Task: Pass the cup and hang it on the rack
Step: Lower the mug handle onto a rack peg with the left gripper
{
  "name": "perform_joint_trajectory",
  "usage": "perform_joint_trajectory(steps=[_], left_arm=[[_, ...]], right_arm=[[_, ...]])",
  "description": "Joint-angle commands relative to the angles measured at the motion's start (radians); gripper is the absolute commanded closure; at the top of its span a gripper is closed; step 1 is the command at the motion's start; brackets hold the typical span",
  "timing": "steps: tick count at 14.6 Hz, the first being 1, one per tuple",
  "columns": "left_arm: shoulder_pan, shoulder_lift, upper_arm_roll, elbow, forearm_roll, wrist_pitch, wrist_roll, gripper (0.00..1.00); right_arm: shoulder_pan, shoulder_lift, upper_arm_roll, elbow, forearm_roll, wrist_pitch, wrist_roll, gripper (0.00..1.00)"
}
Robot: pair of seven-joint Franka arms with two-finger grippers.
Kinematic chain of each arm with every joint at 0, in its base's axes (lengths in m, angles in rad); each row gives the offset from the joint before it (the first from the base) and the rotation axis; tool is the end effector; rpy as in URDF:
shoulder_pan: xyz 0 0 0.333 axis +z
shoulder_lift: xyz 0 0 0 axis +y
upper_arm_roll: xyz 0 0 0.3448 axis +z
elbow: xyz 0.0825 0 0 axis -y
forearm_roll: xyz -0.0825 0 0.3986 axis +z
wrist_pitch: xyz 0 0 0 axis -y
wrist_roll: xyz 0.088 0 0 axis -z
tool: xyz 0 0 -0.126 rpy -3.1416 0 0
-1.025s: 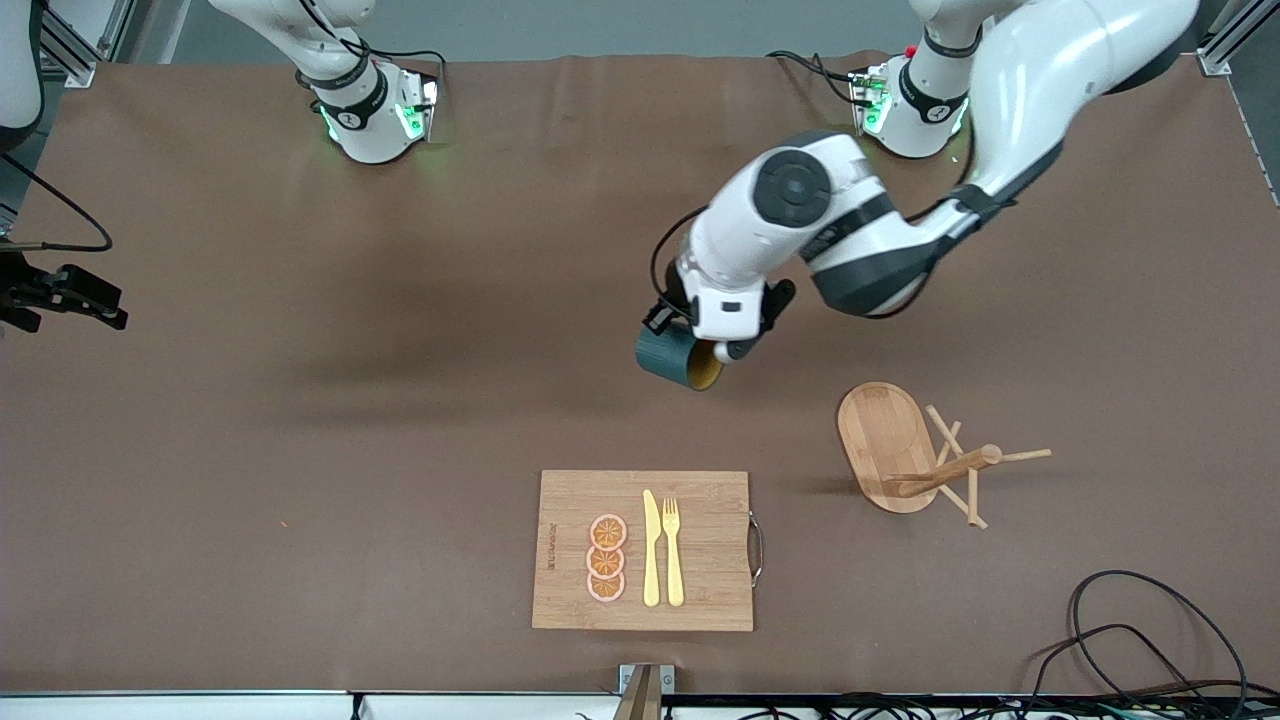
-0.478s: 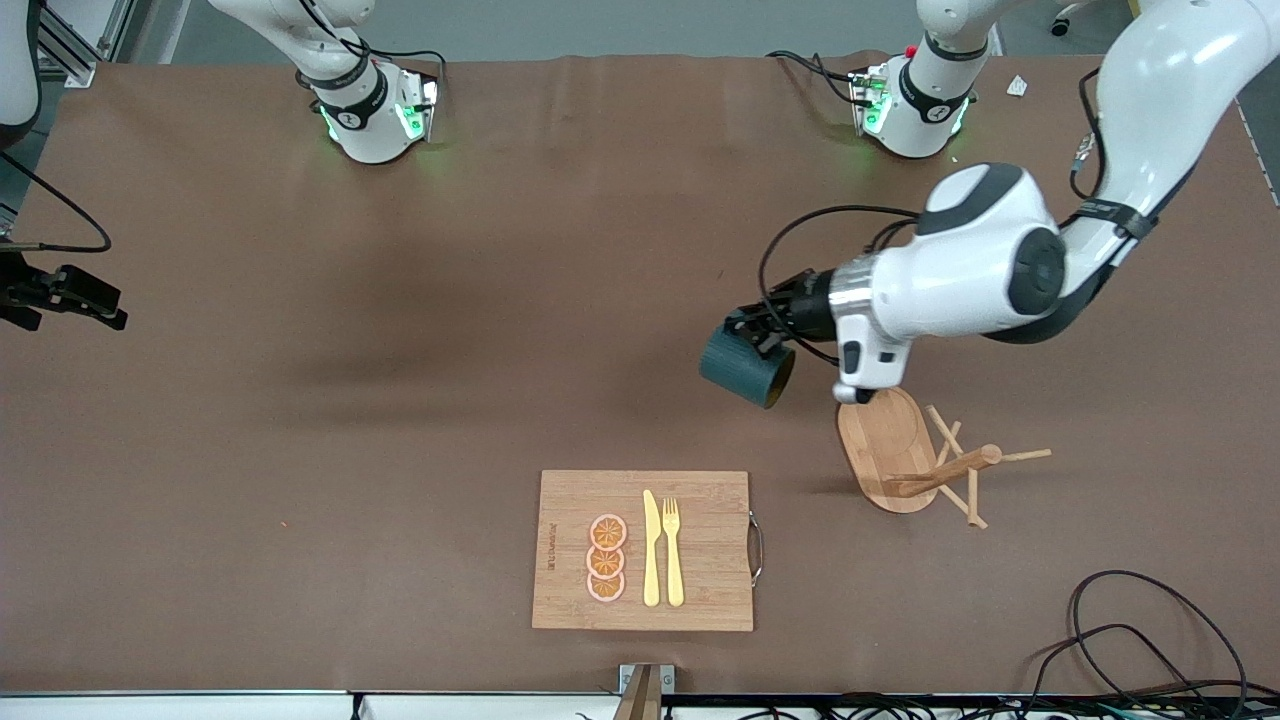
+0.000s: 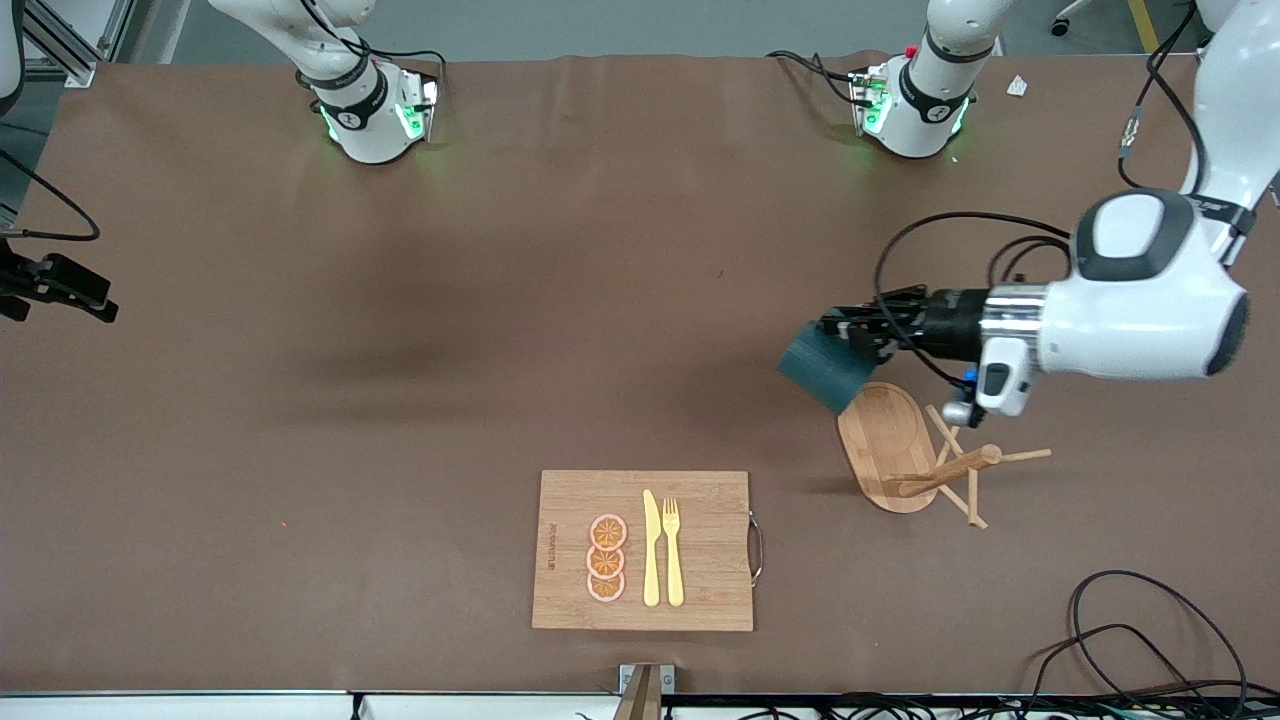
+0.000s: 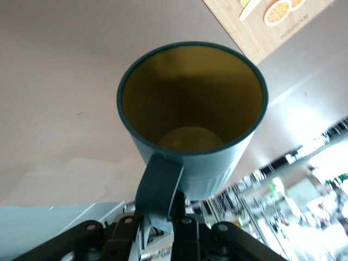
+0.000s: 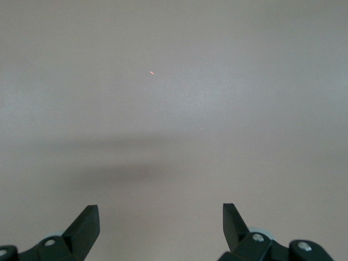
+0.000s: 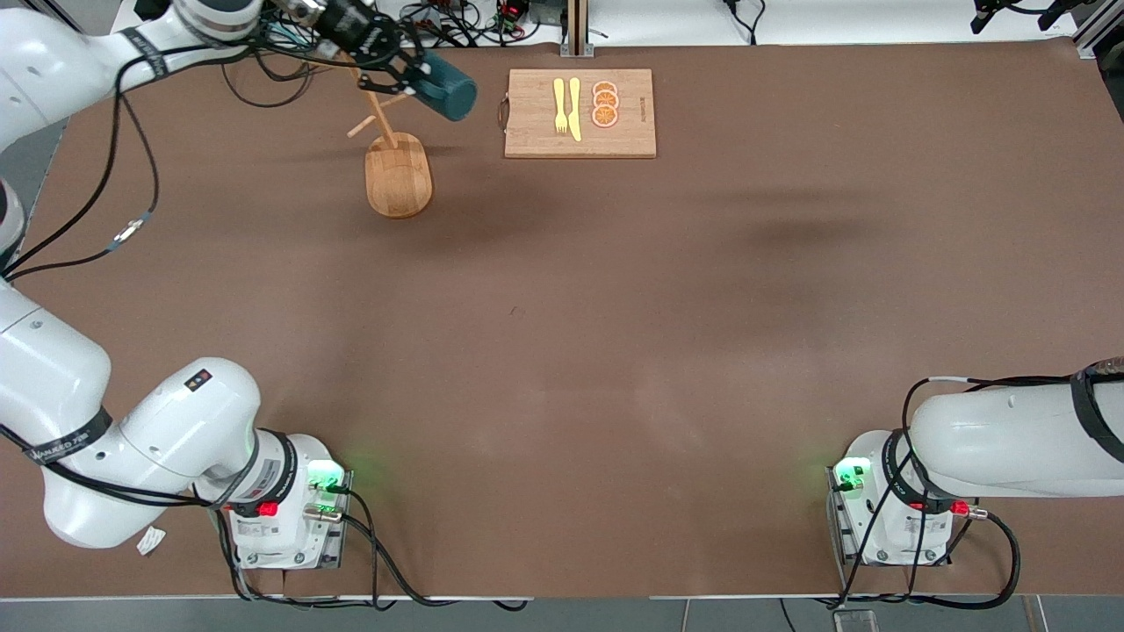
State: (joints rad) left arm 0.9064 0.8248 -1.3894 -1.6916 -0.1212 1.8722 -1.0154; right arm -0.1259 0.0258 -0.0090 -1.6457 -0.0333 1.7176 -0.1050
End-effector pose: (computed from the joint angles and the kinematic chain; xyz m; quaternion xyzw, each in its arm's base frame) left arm 0.6275 -0.1552 0.4461 0.8489 0.2847 -0.2991 0.3298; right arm 0.5841 -0.0830 0.5958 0.9995 -0.0129 0.0209 0.0193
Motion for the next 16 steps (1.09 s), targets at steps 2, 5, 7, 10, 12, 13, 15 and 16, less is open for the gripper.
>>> perform_joint_trajectory(steps=[2,5,7,10,12,13,15,16], left_arm=[[0.046,0.030,0.044,-0.013,-0.092,-0.042,0.170,1.00],[0.046,0.030,0.108,-0.007,-0.138,-0.063,0.280,1.00],[0.046,0.028,0.128,0.000,-0.149,-0.082,0.325,1.00],[0.069,0.030,0.136,0.001,-0.179,-0.090,0.392,1.00],[0.072,0.030,0.165,0.004,-0.208,-0.110,0.432,1.00],[0.072,0.030,0.173,0.013,-0.216,-0.113,0.452,1.00],[0.074,0.030,0.196,0.023,-0.225,-0.136,0.481,1.00],[0.072,0.030,0.208,0.039,-0.238,-0.154,0.501,1.00]], right_arm=[[0.006,-0.020,0.001,-0.013,0.012,-0.009,0.040,0.00],[0.032,-0.021,0.000,-0.013,0.012,-0.010,0.085,0.00],[0.034,-0.020,0.001,-0.011,0.012,-0.010,0.096,0.00],[0.040,-0.021,0.000,-0.005,0.012,-0.019,0.096,0.00],[0.038,-0.021,0.000,-0.005,0.012,-0.033,0.088,0.00],[0.038,-0.021,0.000,-0.006,0.012,-0.039,0.087,0.00],[0.037,-0.021,-0.002,-0.003,0.010,-0.044,0.084,0.00],[0.038,-0.021,-0.002,-0.003,0.010,-0.044,0.083,0.00]])
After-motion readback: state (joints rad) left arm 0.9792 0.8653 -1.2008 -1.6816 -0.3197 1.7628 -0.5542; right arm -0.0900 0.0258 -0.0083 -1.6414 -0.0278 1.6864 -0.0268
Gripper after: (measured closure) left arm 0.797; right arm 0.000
